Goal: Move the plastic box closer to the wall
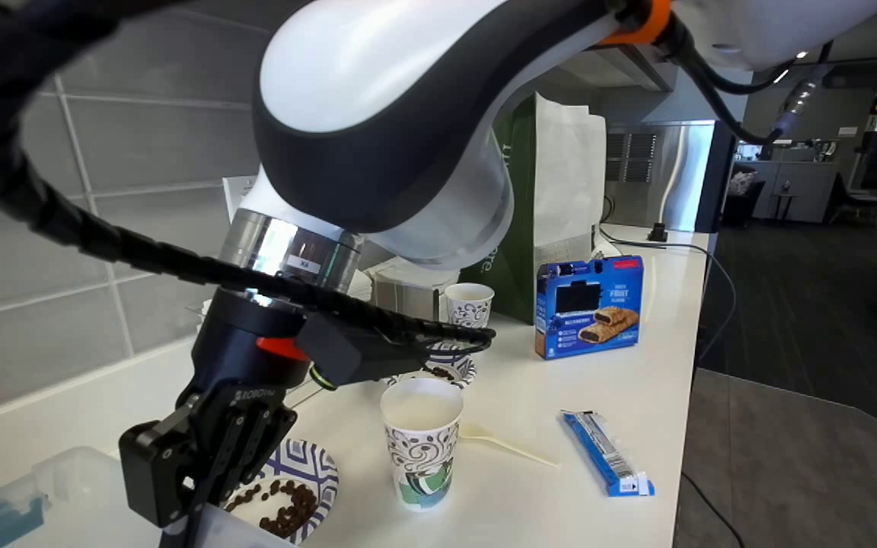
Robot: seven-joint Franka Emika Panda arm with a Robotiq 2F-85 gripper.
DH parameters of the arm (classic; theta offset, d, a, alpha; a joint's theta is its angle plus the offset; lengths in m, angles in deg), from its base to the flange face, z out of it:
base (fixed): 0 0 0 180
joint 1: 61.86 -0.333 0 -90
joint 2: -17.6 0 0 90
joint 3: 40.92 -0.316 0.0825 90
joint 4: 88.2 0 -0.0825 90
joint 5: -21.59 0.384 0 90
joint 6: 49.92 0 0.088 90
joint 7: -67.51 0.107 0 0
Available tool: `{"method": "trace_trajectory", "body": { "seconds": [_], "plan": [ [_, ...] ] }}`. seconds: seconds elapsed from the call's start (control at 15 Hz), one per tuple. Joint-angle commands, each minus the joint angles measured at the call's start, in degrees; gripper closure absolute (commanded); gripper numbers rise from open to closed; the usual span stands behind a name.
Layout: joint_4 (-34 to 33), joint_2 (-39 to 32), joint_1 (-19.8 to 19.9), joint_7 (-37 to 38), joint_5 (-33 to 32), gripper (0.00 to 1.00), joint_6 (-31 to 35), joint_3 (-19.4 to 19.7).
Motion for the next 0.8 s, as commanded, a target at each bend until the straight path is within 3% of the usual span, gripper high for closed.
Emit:
{"method": "trace_trajectory", "body": {
  "seconds": [0.0,0.73],
  "plan": [
    [-4.3,-4.1,-0.1,-0.8,2.8,0.98,2.5,-1.6],
    [-7.1,-7.4,-0.4,0.2,4.6,0.98,2.2,-4.4]
  ]
}}
